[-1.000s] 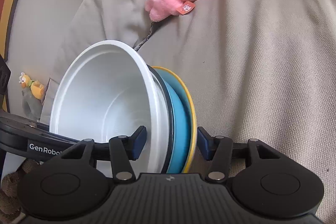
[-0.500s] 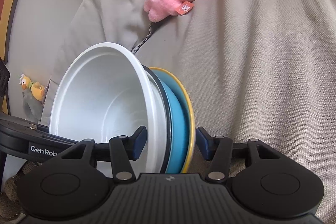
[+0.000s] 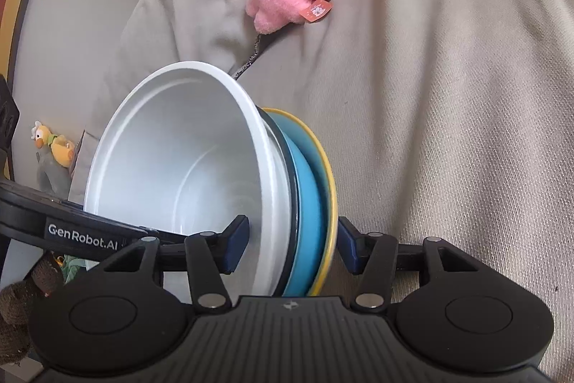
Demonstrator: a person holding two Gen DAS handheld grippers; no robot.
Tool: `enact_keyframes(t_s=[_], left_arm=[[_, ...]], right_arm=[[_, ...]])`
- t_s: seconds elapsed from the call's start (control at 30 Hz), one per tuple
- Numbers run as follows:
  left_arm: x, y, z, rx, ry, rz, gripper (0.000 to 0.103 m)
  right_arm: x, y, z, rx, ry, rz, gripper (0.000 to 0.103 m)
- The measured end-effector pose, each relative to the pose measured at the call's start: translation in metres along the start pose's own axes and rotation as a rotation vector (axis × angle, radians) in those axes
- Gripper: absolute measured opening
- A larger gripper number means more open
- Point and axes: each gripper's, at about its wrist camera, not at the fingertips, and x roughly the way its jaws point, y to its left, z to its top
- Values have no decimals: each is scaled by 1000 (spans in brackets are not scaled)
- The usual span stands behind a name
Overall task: Organize plates and bowls
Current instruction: 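Lift the tilted bowl stack with both grippers and carry it toward the steel bowl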
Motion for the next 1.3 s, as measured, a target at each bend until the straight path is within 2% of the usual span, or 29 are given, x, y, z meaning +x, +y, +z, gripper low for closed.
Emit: enact_keyframes(t_s=[0.23, 0.43, 0.87, 1.3], left_arm=[[0, -14, -4, 55, -2, 36, 49], [-2, -21, -3, 74, -12, 54, 48], [0, -15, -8, 89, -60, 21, 49], [4, -16, -1, 65, -24, 30, 50]], right_arm=[[1, 0, 0, 11, 10, 8, 52], [1, -4, 1, 35, 17, 21, 52], [6, 1, 1, 20, 28, 17, 52], [8, -3, 7, 26, 50, 36, 51]])
